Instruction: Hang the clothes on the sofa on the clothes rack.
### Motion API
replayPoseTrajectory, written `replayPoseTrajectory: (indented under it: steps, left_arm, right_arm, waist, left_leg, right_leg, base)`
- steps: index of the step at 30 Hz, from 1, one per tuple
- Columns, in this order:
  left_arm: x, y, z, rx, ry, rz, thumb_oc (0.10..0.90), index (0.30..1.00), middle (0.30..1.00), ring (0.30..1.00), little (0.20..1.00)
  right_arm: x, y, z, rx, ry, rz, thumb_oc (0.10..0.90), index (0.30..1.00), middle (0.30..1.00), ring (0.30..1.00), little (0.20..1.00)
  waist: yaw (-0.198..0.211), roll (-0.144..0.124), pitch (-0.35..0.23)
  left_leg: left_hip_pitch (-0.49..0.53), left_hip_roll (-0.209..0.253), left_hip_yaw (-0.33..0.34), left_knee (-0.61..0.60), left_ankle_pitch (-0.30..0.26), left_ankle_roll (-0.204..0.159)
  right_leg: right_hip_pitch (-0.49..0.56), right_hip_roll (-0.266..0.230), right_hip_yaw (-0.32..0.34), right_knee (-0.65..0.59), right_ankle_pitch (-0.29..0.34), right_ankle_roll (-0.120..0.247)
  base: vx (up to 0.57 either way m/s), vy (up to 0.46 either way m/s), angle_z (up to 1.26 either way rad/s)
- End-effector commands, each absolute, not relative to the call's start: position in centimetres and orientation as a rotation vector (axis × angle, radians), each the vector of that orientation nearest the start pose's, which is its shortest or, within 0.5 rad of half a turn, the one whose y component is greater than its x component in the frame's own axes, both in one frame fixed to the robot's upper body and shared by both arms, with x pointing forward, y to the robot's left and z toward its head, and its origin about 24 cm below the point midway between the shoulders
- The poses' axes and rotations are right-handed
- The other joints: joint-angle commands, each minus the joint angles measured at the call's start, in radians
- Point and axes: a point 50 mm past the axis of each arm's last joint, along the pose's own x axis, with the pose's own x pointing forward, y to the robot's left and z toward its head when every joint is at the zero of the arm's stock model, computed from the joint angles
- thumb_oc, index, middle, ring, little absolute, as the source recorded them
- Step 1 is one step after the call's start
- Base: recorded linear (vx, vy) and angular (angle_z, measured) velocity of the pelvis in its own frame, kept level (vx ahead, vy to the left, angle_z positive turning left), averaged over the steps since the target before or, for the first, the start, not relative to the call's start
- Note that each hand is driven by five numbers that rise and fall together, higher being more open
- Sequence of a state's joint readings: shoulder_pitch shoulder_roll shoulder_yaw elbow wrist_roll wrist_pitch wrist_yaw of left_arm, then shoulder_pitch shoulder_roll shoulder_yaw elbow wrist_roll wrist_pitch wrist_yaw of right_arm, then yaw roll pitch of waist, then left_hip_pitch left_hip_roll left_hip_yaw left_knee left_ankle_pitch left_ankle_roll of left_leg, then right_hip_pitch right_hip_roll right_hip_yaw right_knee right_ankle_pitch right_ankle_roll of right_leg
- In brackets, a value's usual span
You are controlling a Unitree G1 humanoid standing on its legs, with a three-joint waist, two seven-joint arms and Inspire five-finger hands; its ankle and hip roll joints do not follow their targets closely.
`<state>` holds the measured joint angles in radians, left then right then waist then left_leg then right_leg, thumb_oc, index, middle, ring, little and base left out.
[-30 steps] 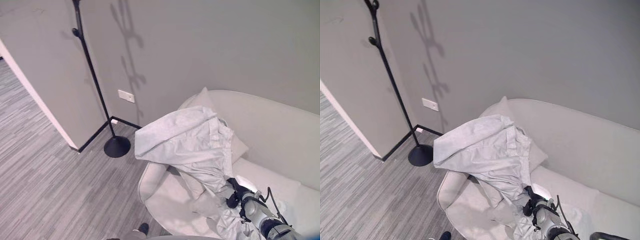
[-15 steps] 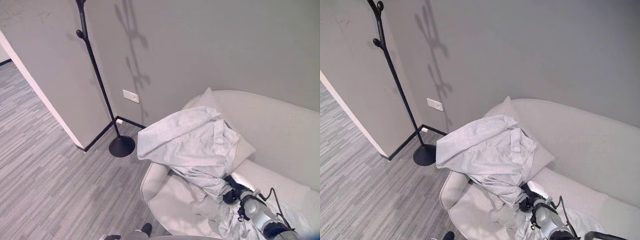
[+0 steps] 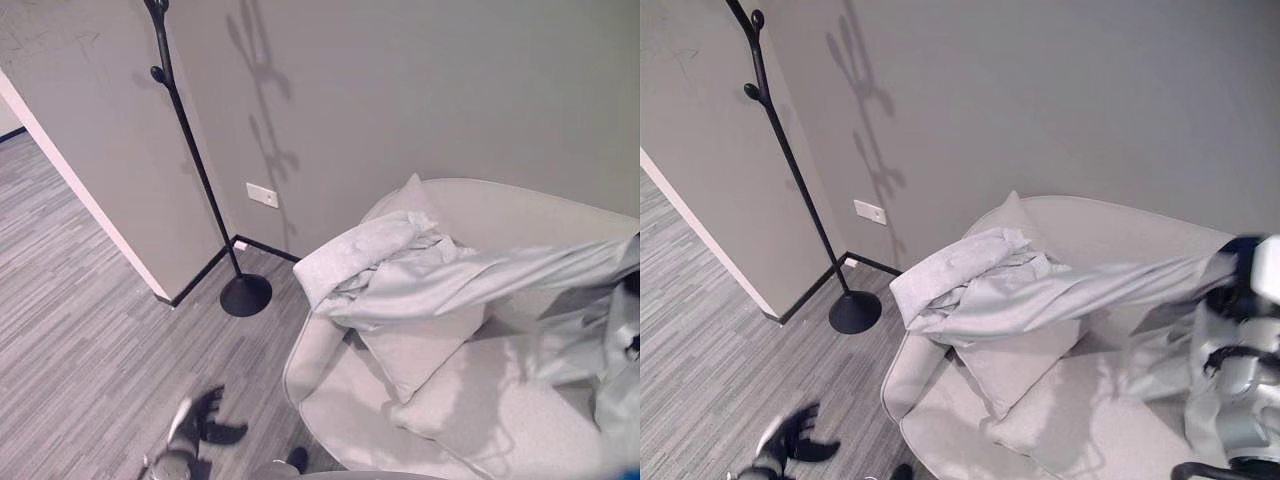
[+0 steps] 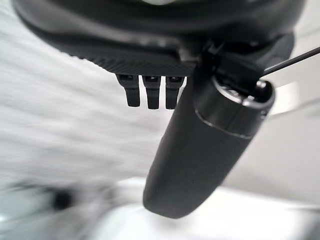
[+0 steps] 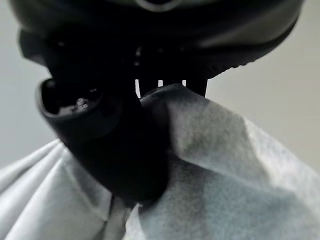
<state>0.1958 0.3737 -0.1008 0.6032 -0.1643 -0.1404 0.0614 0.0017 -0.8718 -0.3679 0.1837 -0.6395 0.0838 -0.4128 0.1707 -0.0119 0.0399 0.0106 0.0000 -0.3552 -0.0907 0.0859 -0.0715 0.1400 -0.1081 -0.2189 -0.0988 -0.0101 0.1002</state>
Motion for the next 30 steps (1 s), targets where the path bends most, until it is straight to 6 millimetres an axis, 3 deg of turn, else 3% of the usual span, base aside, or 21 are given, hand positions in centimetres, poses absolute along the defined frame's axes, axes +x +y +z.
replayPoseTrajectory:
  steps: [1, 2, 3, 4, 6, 7, 8, 12, 13, 15, 18, 22, 25, 27, 30]
  left_arm:
    - [18.8, 27.6, -5.0, 0.246, 0.419, 0.185, 0.800, 0.900, 0.900, 0.900, 0.900]
    - [20.3, 27.3, -2.5, 0.266, 0.293, 0.154, 0.800, 0.900, 0.900, 0.900, 0.900]
    - [20.2, 27.3, -2.4, 0.266, 0.292, 0.159, 0.800, 0.900, 0.900, 0.900, 0.900]
    - [21.7, 26.8, 0.6, 0.308, 0.149, 0.129, 0.800, 0.900, 0.900, 0.900, 0.900]
    - [23.2, 26.1, 3.9, 0.387, -0.006, 0.101, 0.800, 0.900, 0.900, 0.900, 0.900]
    - [23.7, 25.7, 5.2, 0.415, -0.074, 0.096, 0.800, 0.900, 0.900, 0.900, 0.900]
    - [23.7, 25.7, 5.3, 0.416, -0.077, 0.102, 0.800, 0.900, 0.900, 0.900, 0.900]
    - [25.5, 22.5, 10.4, 0.482, -0.356, 0.015, 0.800, 0.900, 0.900, 0.900, 0.900]
    - [26.1, 20.4, 12.4, 0.505, -0.477, -0.042, 0.800, 0.900, 0.900, 0.900, 0.900]
    - [26.8, 18.5, 13.5, 0.514, -0.560, -0.081, 0.800, 0.900, 0.900, 0.900, 0.900]
    - [28.8, 14.6, 14.0, 0.545, -0.631, -0.155, 0.800, 0.900, 0.900, 0.900, 0.900]
    - [30.4, 9.7, 13.8, 0.442, -0.626, -0.258, 0.800, 0.900, 0.900, 0.900, 0.900]
    - [31.4, 8.1, 13.0, 0.389, -0.566, -0.259, 0.800, 0.900, 0.900, 0.900, 0.900]
    - [32.9, 6.8, 11.0, 0.261, -0.398, -0.218, 0.800, 0.900, 0.900, 0.900, 0.900]
    - [34.7, 6.8, 9.1, 0.278, -0.250, -0.113, 0.800, 0.900, 0.900, 0.900, 0.900]
  right_arm:
    - [22.8, -36.0, 27.5, -1.634, -0.539, -0.977, 0.400, 0.300, 0.300, 0.300, 0.300]
    - [23.4, -34.0, 29.7, -1.638, -0.665, -0.947, 0.400, 0.300, 0.300, 0.300, 0.300]
    - [23.6, -33.9, 29.8, -1.636, -0.667, -0.945, 0.400, 0.300, 0.300, 0.300, 0.300]
    - [24.7, -31.7, 31.8, -1.638, -0.780, -0.895, 0.400, 0.300, 0.300, 0.300, 0.300]
    - [25.4, -29.1, 33.3, -1.638, -0.898, -0.821, 0.400, 0.300, 0.300, 0.300, 0.300]
    - [25.5, -28.0, 34.1, -1.635, -0.952, -0.796, 0.400, 0.300, 0.300, 0.300, 0.300]
    - [25.6, -27.8, 34.2, -1.634, -0.956, -0.795, 0.400, 0.300, 0.300, 0.300, 0.300]
    - [26.2, -23.7, 37.1, -1.611, -1.149, -0.713, 0.400, 0.300, 0.300, 0.300, 0.300]
    - [26.5, -22.3, 38.3, -1.565, -1.223, -0.701, 0.400, 0.300, 0.300, 0.300, 0.300]
    - [27.0, -20.9, 39.0, -1.486, -1.283, -0.677, 0.400, 0.300, 0.300, 0.300, 0.300]
    - [27.7, -17.6, 39.9, -1.366, -1.384, -0.599, 0.400, 0.300, 0.300, 0.300, 0.300]
    - [28.4, -13.8, 40.3, -1.245, -1.459, -0.510, 0.400, 0.300, 0.300, 0.300, 0.300]
    - [28.4, -11.7, 40.1, -1.172, -1.503, -0.451, 0.400, 0.300, 0.300, 0.300, 0.300]
    - [28.0, -9.8, 40.3, -1.103, -1.541, -0.426, 0.400, 0.300, 0.300, 0.300, 0.300]
    - [27.3, -8.4, 40.5, -1.029, -1.586, -0.408, 0.400, 0.300, 0.300, 0.300, 0.300]
  waist:
    - [0.053, -0.053, -0.068]
    - [0.072, -0.062, -0.072]
    - [0.070, -0.062, -0.072]
    - [0.089, -0.077, -0.074]
    - [0.104, -0.092, -0.077]
    - [0.106, -0.097, -0.076]
    - [0.103, -0.096, -0.074]
    - [0.111, -0.117, -0.074]
    - [0.104, -0.120, -0.073]
    - [0.093, -0.121, -0.076]
    - [0.062, -0.114, -0.079]
    - [0.021, -0.106, -0.078]
    - [-0.002, -0.102, -0.079]
    - [-0.028, -0.101, -0.086]
    - [-0.061, -0.100, -0.094]
  left_leg:
    - [0.015, -0.085, -0.115, 0.003, -0.077, 0.055]
    - [0.014, -0.085, -0.118, 0.003, -0.074, 0.054]
    - [0.015, -0.084, -0.116, 0.003, -0.077, 0.054]
    - [0.015, -0.084, -0.116, 0.003, -0.078, 0.052]
    - [0.024, -0.080, -0.117, 0.003, -0.091, 0.049]
    - [0.021, -0.082, -0.119, 0.003, -0.080, 0.049]
    - [0.020, -0.083, -0.119, 0.003, -0.080, 0.048]
    - [0.021, -0.082, -0.126, 0.003, -0.079, 0.043]
    - [0.025, -0.080, -0.126, 0.003, -0.082, 0.040]
    - [0.024, -0.082, -0.127, 0.003, -0.079, 0.040]
    - [0.029, -0.080, -0.122, 0.003, -0.080, 0.040]
    - [0.036, -0.079, -0.116, 0.003, -0.081, 0.040]
    - [0.038, -0.077, -0.104, 0.003, -0.082, 0.041]
    - [0.040, -0.076, -0.092, 0.003, -0.083, 0.042]
    - [0.043, -0.073, -0.074, 0.003, -0.085, 0.041]
  right_leg:
    - [-0.024, 0.037, 0.042, 0.011, -0.009, -0.009]
    - [-0.023, 0.038, 0.042, 0.011, -0.007, -0.009]
    - [-0.023, 0.038, 0.043, 0.011, -0.009, -0.010]
    - [-0.019, 0.039, 0.042, 0.011, -0.009, -0.011]
    - [-0.009, 0.045, 0.041, 0.011, -0.019, -0.017]
    - [-0.011, 0.043, 0.039, 0.011, -0.011, -0.016]
    - [-0.012, 0.043, 0.039, 0.011, -0.012, -0.016]
    - [-0.004, 0.045, 0.028, 0.011, -0.014, -0.021]
    - [-0.001, 0.047, 0.028, 0.011, -0.016, -0.023]
    - [0.000, 0.047, 0.029, 0.011, -0.014, -0.023]
    - [0.002, 0.050, 0.039, 0.011, -0.013, -0.026]
    - [0.002, 0.051, 0.055, 0.012, -0.010, -0.029]
    - [-0.003, 0.054, 0.074, 0.012, -0.008, -0.031]
    - [-0.006, 0.056, 0.091, 0.012, -0.006, -0.032]
    - [-0.013, 0.058, 0.112, 0.012, -0.004, -0.033]
  base:
    - [-0.02, -0.011, -0.05]
    - [0.00, -0.015, -0.05]
    - [-0.02, -0.030, -0.05]
    - [-0.02, -0.025, -0.06]
    - [0.01, -0.045, -0.04]
    - [0.02, -0.032, 0.04]
    - [-0.02, -0.013, 0.05]
    - [0.01, -0.042, 0.10]
    - [-0.03, -0.023, 0.23]
    - [-0.01, -0.029, 0.24]
    - [0.02, -0.023, 0.08]
    - [0.02, -0.012, -0.12]
    - [0.02, -0.010, -0.19]
    - [0.02, 0.004, -0.25]
    - [0.02, 0.014, -0.18]
